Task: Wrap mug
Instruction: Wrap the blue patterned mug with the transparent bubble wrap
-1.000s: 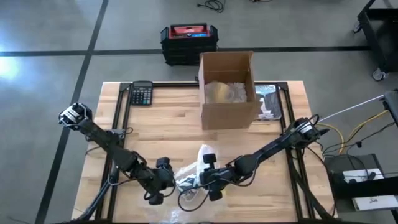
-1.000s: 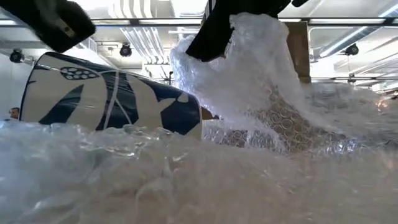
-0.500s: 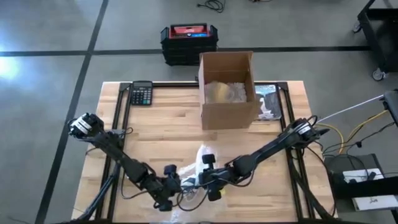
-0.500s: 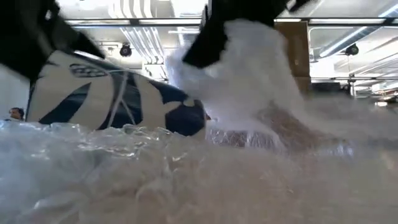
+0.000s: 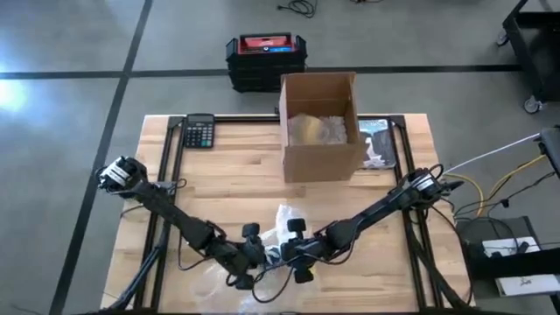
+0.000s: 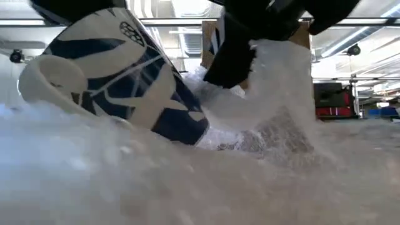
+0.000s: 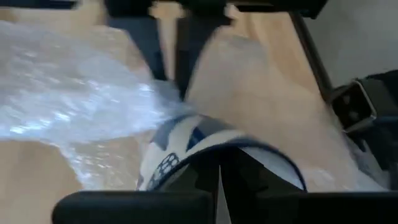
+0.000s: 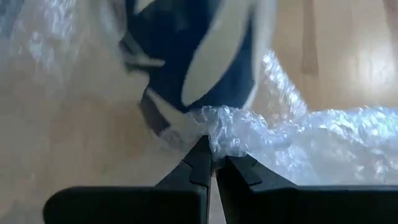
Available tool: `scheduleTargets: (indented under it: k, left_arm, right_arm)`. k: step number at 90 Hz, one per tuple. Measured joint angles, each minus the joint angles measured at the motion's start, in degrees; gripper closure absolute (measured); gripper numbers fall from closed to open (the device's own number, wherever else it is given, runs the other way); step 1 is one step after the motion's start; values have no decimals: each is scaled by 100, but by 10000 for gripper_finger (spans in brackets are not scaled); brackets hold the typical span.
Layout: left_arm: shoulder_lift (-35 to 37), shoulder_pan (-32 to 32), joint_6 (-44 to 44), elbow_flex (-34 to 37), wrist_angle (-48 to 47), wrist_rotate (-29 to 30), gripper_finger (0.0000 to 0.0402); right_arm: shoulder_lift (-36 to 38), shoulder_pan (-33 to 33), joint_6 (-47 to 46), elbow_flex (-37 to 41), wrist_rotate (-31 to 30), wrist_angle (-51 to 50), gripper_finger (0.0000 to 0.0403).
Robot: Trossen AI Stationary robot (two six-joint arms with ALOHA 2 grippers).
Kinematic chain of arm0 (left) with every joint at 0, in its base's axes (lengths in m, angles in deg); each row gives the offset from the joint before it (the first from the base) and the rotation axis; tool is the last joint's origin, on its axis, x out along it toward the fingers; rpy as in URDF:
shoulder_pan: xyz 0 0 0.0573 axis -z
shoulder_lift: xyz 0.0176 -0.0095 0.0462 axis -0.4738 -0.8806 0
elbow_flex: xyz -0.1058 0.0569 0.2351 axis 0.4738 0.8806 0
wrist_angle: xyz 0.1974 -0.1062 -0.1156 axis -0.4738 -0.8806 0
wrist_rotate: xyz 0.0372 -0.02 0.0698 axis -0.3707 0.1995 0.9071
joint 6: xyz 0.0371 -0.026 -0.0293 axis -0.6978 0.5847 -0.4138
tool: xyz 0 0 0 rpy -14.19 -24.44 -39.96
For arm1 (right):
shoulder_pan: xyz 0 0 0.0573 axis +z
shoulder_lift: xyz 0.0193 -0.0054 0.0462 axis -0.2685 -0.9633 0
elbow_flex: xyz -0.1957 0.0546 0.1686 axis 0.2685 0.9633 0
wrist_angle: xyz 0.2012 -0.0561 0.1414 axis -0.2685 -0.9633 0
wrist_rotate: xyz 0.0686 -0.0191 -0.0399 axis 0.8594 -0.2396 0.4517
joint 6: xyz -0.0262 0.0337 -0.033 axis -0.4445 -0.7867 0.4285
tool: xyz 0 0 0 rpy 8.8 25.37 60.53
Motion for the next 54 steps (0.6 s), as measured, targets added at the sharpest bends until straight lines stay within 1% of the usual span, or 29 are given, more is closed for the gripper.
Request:
scheduleTargets:
  k: [12,31,39,54]
  left_arm:
    - [-2,-156,-135,2,75,-234,401]
    - [-9,-216,-394,11,441,-297,401]
    - [-9,-237,-485,11,561,-300,401]
    - [-9,-299,-658,11,749,-297,401]
  right_arm:
    - [25,-1,-18,-254,-47,-914,403]
    - [292,-1,-36,-720,-90,-2319,403]
    - [532,-1,-130,-781,-94,-2557,403]
    - [936,36,-326,-791,-136,-2485,403]
